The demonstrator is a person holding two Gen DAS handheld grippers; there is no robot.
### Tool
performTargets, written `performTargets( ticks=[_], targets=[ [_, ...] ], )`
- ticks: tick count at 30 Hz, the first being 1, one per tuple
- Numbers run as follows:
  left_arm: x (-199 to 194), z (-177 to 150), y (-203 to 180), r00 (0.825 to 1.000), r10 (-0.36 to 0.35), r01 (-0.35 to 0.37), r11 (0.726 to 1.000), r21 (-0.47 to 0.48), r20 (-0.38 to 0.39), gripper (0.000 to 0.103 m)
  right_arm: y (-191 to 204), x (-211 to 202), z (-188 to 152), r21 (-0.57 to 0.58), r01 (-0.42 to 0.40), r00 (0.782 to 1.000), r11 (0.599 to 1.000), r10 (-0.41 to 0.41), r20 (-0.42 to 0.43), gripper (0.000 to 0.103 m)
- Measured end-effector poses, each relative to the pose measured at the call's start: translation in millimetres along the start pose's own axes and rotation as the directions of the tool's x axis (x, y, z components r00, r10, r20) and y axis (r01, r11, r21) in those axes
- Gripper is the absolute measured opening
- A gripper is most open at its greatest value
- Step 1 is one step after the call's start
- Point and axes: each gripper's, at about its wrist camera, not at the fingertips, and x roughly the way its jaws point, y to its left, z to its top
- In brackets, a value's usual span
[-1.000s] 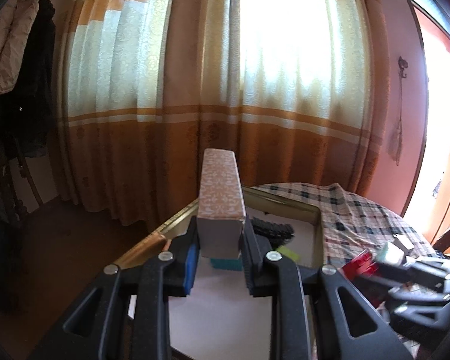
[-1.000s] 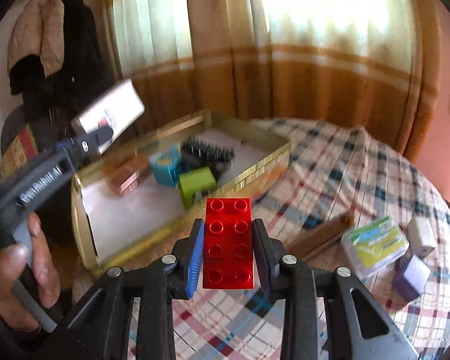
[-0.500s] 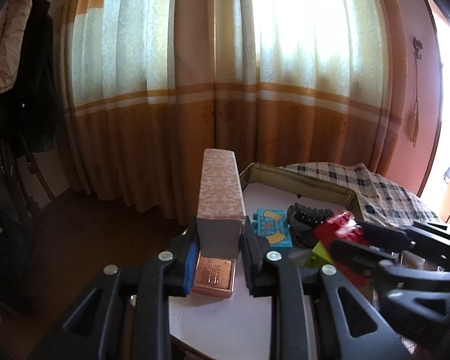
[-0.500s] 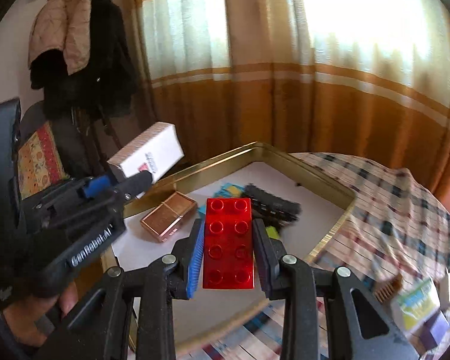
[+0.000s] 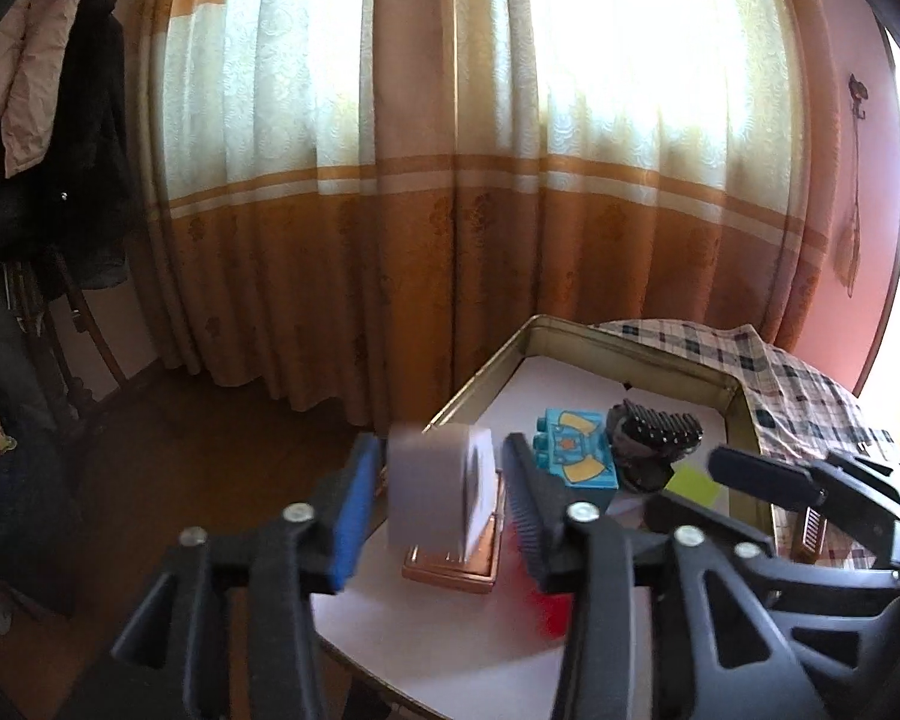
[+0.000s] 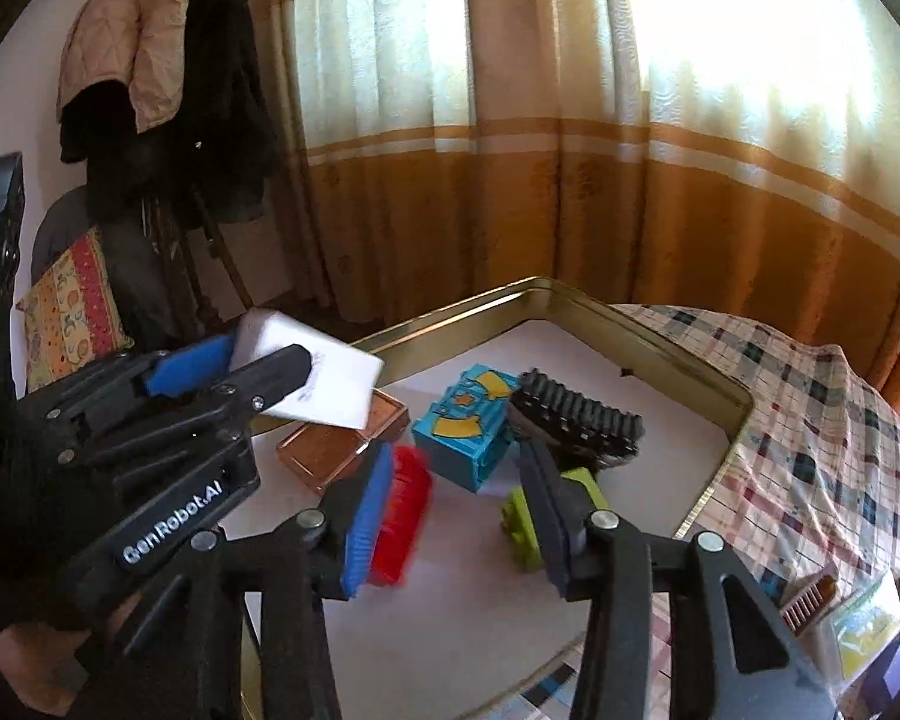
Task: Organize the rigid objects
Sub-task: 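Drop the red brick into the tray while the left tool releases the box there, then grasp the brown comb with the left tool while the right tool grasps the purple cube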
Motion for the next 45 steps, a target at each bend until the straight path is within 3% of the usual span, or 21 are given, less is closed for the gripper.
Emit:
performTargets(
  ticks=[5, 13, 21, 27, 32, 35, 38, 40, 45],
  targets=[
    [-10.3, -0.8, -3.5, 0.999, 0.024, -0.023, 1.0, -0.011, 0.033, 0.082, -22.4, -25.5, -15.7, 0.035, 0.028, 0.999, 0.999, -0.029, 0.02, 0.062],
    [-33.0, -8.1, -48.1, 0.997, -0.057, 0.053, 0.996, 0.07, 0.056, 0.089, -79.8, -85.8, -48.5, 0.079, 0.153, 0.987, 0.985, -0.156, 0.038, 0.069],
    [-49.9, -14.7, -104.6, 0.985, -0.171, 0.162, 0.968, 0.191, 0.032, 0.09, -160.4, -122.0, -72.7, 0.227, 0.313, 0.948, 0.922, -0.319, -0.009, 0.07],
    [-48.7, -17.4, -157.8, 0.96, -0.278, 0.275, 0.921, 0.277, -0.031, 0.09, -198.0, -123.3, -88.9, 0.297, 0.382, 0.924, 0.875, -0.372, -0.091, 0.07],
    [-38.2, -24.6, -194.0, 0.948, -0.303, 0.317, 0.889, 0.331, -0.093, 0.09, -209.0, -122.1, -94.7, 0.32, 0.394, 0.919, 0.862, -0.37, -0.136, 0.07],
    [-30.4, -32.2, -211.7, 0.929, -0.334, 0.371, 0.859, 0.353, -0.163, 0.086, -214.4, -115.0, -97.8, 0.319, 0.402, 0.915, 0.858, -0.36, -0.184, 0.07],
    [-19.2, -36.4, -225.6, 0.919, -0.329, 0.389, 0.848, 0.36, -0.218, 0.079, -217.8, -112.2, -101.4, 0.334, 0.403, 0.912, 0.852, -0.346, -0.219, 0.07],
    [-11.1, -38.4, -230.9, 0.9, -0.346, 0.423, 0.838, 0.344, -0.265, 0.074, -220.0, -110.4, -103.8, 0.341, 0.392, 0.916, 0.854, -0.328, -0.233, 0.07],
    [7.7, -45.4, -241.6, 0.878, -0.333, 0.448, 0.826, 0.343, -0.344, 0.07, -220.5, -102.4, -106.4, 0.335, 0.385, 0.914, 0.86, -0.303, -0.271, 0.07]
  ],
)
